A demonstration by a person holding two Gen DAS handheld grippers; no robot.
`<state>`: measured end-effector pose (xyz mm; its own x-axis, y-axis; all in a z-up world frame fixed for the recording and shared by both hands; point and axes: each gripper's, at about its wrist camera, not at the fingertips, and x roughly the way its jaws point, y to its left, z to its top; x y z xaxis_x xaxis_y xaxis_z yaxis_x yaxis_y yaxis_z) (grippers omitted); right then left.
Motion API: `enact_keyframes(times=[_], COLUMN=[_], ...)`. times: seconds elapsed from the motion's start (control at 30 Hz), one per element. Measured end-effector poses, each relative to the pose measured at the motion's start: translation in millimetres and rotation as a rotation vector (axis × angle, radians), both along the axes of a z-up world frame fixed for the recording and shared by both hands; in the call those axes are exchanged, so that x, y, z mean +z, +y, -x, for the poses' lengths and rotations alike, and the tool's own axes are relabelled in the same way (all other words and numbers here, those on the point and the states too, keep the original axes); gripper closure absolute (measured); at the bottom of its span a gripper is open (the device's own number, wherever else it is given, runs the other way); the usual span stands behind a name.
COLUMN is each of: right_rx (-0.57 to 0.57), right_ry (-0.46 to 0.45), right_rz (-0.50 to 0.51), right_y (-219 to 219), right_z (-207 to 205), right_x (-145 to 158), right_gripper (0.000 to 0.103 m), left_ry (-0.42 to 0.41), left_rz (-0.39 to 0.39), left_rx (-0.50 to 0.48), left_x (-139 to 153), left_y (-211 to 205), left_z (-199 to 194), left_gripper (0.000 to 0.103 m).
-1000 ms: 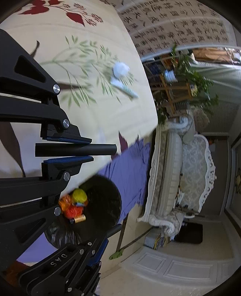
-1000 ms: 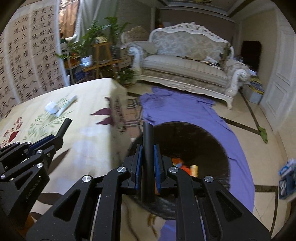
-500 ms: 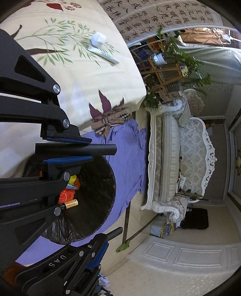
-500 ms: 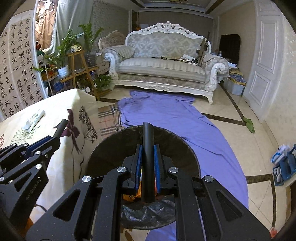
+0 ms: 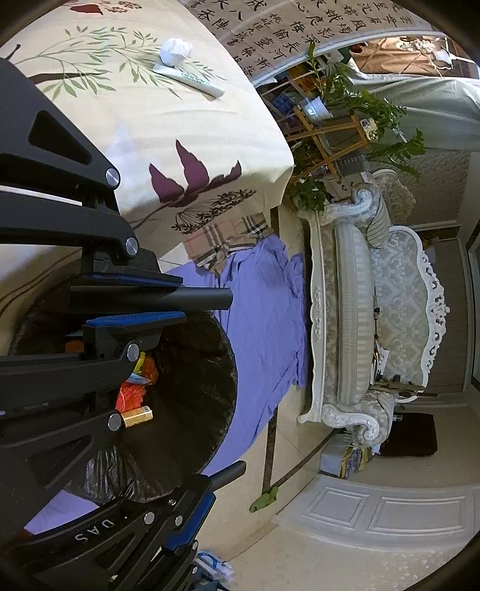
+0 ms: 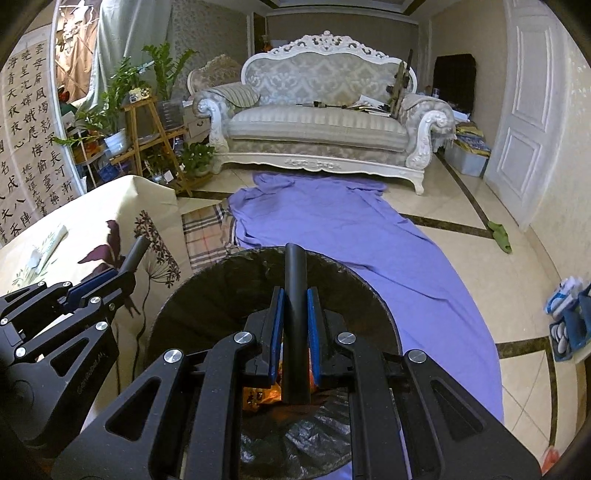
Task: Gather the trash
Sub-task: 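Open both tools to drop the foam tubes into the bin, then move both open tools back over the tissue and tube on the bed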
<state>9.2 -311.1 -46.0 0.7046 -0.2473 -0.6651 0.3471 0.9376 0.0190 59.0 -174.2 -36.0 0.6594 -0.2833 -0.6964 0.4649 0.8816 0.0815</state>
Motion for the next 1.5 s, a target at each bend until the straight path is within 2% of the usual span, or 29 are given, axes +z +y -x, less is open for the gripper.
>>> enact_keyframes(times=[0.2, 0.33, 0.37, 0.4, 0.43, 0.53, 0.6, 0.77, 0.83, 1.1, 1.5], right_rx=[-0.019, -0.027, -0.031, -0.035, -0.045, -0.057, -0.066, -0.077, -0.078, -0.018, 0.181], right_ry=[0.019, 0.025, 0.024, 0.02, 0.015, 0.012, 0.008, 0.006, 0.006, 0.009, 0.023], right_rz=[-0.02, -0.031, -0.03, -0.028, -0.026, -0.026, -0.026, -0.021, -0.025, -0.048, -0.061], right_y=[-7, -11, -12, -13, -14, -17, -19, -21, -21, 1, 83], right_z=[-9, -11, -10, -10, -10, -8, -7, -4, -4, -11, -48], right_x=[-10, -14, -15, -14, -14, -13, -12, -9, -9, -6, 0], right_gripper=[0.09, 0.086, 0.083, 0.073, 0.067, 0.066, 0.064, 0.057, 0.052, 0.048, 0.048], left_ry=[0.025, 0.036, 0.041, 0.044, 0.043, 0.036, 0.027, 0.011, 0.004, -0.004, -0.005], left_rz=[-0.014, -0.027, -0.029, -0.031, -0.033, -0.029, -0.027, -0.032, -0.033, -0.012, -0.041], left_rx=[0.009, 0.018, 0.017, 0.017, 0.02, 0.024, 0.029, 0.044, 0.056, 0.142, 0.382], left_x=[-5, -6, -7, -7, -7, -5, -3, -1, 1, 11, 11], left_y=[-8, -12, -12, -12, -12, -11, -9, -5, 1, 42, 152], left_z=[-10, -13, -14, -14, -14, -12, -10, -8, -8, -10, -23], left_gripper=[0.089, 0.086, 0.08, 0.073, 0.069, 0.058, 0.045, 0.032, 0.032, 0.029, 0.029])
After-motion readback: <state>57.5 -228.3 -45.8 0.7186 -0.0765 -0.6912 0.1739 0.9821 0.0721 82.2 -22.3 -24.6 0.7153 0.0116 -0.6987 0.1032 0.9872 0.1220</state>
